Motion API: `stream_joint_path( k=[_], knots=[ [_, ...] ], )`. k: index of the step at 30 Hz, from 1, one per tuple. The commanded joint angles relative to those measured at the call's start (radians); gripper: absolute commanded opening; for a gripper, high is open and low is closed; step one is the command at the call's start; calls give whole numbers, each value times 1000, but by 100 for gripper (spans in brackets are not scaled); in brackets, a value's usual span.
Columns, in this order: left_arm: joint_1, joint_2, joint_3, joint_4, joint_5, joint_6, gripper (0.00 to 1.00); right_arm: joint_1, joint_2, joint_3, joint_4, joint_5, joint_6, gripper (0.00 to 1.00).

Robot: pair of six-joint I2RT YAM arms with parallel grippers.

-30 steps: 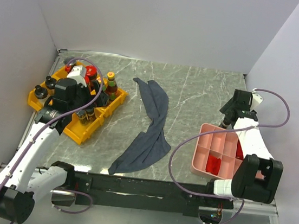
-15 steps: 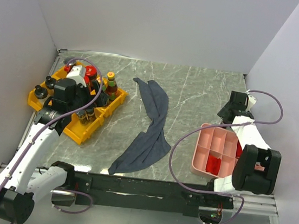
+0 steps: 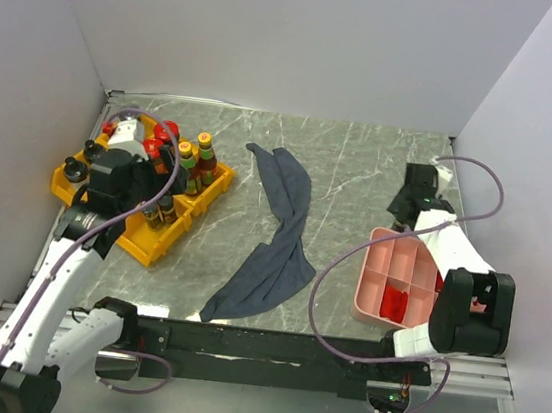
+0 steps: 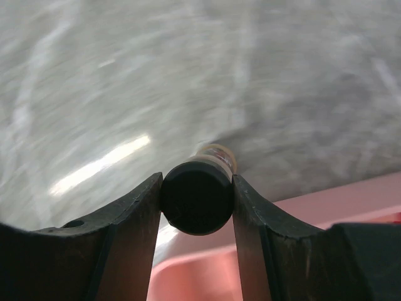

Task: Organize the condiment bottles
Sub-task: Pick up the bottle from the center of the board, then place the bottle at the center of the board.

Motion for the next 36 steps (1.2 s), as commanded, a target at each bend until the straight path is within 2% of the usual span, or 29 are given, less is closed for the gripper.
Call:
stream_joint_path(
  k=[1, 7, 11, 12, 15, 19, 26, 36],
  knots=[
    [3, -95, 7, 22, -144, -6, 99, 157, -56, 144, -46, 7, -8, 39],
    [10, -213, -10, 29, -301, -29, 99, 442, -2, 303, -101, -10, 44, 39],
    [18, -307, -41, 67, -292, -23, 99, 606, 140, 417, -116, -23, 69, 39],
    [18, -321, -49, 75, -292, -26, 99, 673, 172, 487, -138, -16, 72, 39],
    [19, -365, -58, 78, -332, -35, 99, 784, 281, 619, -208, 23, 73, 39],
    [21, -402, -61, 73, -384, -46, 99, 890, 357, 692, -204, -25, 81, 39],
    [23, -398, -56, 68, -393, -49, 99, 1019, 479, 764, -166, -25, 84, 39],
    [27, -398, -58, 64, -413, -48, 99, 1073, 550, 713, -21, 0, 107, 45]
  ],
)
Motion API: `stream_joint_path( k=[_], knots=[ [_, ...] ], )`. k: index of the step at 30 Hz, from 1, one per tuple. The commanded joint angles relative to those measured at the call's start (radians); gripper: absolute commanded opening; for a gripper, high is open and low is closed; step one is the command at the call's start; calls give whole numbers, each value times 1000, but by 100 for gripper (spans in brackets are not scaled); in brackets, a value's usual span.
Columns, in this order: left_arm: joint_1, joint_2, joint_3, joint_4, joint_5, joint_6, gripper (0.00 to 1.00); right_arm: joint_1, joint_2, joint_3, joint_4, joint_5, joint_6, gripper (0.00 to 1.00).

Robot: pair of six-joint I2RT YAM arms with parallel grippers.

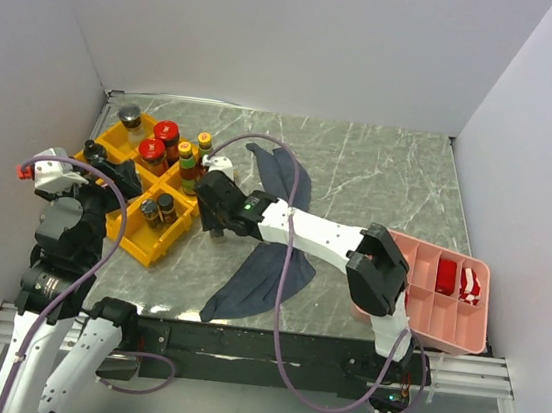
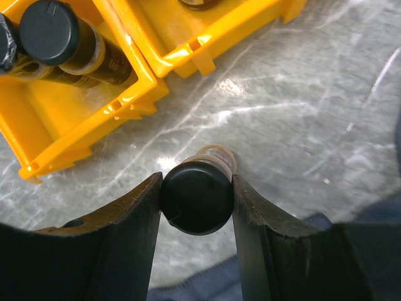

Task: Organize the condiment bottles
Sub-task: Place the bottle at the center of the board.

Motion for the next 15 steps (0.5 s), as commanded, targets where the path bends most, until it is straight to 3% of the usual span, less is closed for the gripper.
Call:
stream_joint_path(
  k=[1, 15],
  knots=[
    [7, 5, 2, 28, -24, -3, 99, 12, 8, -4, 109, 46, 27, 45],
    [14, 14, 1, 31, -46, 2, 99, 20, 53, -10, 78, 76, 50, 60]
  ],
)
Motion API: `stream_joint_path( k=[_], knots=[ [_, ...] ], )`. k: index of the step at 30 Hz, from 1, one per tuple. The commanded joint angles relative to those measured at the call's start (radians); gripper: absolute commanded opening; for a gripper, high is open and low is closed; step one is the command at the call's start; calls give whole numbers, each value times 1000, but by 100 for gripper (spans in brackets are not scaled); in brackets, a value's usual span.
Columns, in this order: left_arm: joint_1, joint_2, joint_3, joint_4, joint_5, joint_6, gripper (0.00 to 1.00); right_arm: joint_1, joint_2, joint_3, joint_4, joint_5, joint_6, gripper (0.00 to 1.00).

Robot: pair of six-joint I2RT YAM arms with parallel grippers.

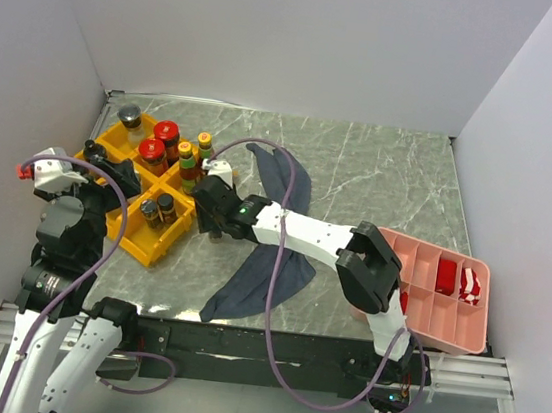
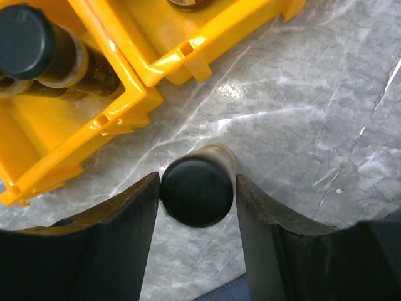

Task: Organize the condiment bottles
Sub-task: Place the bottle at the center of the board, then pick up the bottle from the center of the board.

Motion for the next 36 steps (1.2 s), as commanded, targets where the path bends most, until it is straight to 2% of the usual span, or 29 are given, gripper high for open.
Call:
stream_joint_path(
  k=[1, 6, 10, 13, 14, 17, 21, 26, 27, 32, 36],
  knots=[
    [11, 8, 1, 31, -27, 3, 99, 8, -3, 13, 6, 41, 11, 61],
    [12, 19, 1, 30, -39, 0, 99, 8, -14, 38, -20, 35, 11, 72],
    [12, 39, 16, -5, -131, -56, 97, 8, -74, 50, -26, 35, -24, 81],
    [12, 62, 53, -34, -117, -138, 97, 3, -147, 30, -40, 60, -47, 96],
    [11, 70, 62, -41, -70, -161, 97, 0, -170, -3, -37, 64, -49, 100],
    [11, 132, 116, -82, 56, -124, 97, -21, -284, -109, 9, 61, -58, 100],
    [11, 313, 210, -229, 113, -120, 97, -81, -419, -212, 32, 130, -47, 100],
    [9, 470, 257, -268, 249, -49, 98, -240, -581, -382, 61, 71, -29, 100],
    [6, 499, 257, -265, 322, -26, 99, -262, -644, -414, 86, 60, -32, 100],
    [-90, 541, 237, -254, 279, -9, 95, -389, -784, -565, 104, 38, -79, 100],
    [-283, 612, 245, -280, 197, -30, 89, -416, -862, -651, 106, 51, -129, 100]
  ],
)
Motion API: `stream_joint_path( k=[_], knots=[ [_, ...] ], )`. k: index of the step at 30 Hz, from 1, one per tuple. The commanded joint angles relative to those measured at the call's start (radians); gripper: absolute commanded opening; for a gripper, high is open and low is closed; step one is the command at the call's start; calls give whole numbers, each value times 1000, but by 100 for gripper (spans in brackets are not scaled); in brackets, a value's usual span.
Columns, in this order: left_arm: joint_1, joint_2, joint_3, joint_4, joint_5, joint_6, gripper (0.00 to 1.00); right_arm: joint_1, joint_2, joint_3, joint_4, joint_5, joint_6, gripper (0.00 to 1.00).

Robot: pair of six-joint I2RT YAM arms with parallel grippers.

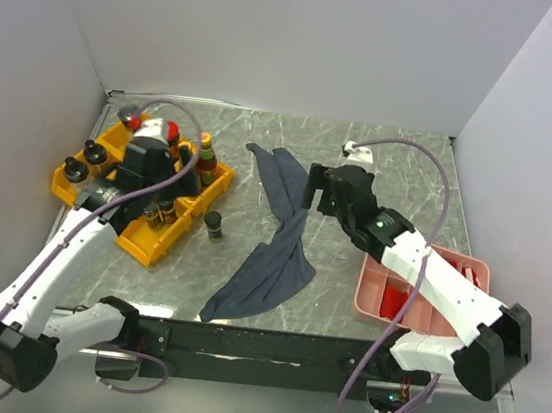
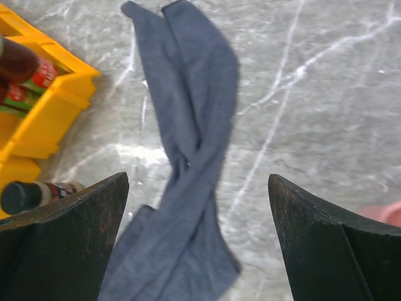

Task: Organize the condiment bottles
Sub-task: Pick up the bottle from the center of the board.

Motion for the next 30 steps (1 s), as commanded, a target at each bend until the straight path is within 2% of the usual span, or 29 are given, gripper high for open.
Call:
stream_joint_path(
  k=[1, 4, 7, 11, 21, 29, 30],
  knots=[
    [-171, 68, 34, -30, -62, -2, 88, -20, -84, -78, 41, 5, -62, 100],
    [-240, 138, 42, -52, -99, -10, 84, -38, -122, -118, 52, 0, -67, 100],
    [-274, 187, 34, -37, -73, -14, 78, -45, -147, -138, 69, -6, -74, 100],
    [-309, 259, 17, -27, -82, -17, 77, -57, -161, -151, 83, -13, -76, 100],
    [-317, 367, 3, -14, -182, -54, 69, -69, -158, -168, 95, -35, -76, 100],
    [-319, 456, 6, 28, -182, -77, 68, -77, -175, -178, 103, -40, -75, 100],
    [-319, 462, 8, 29, -181, -80, 65, -77, -175, -178, 103, -41, -73, 100]
  ],
)
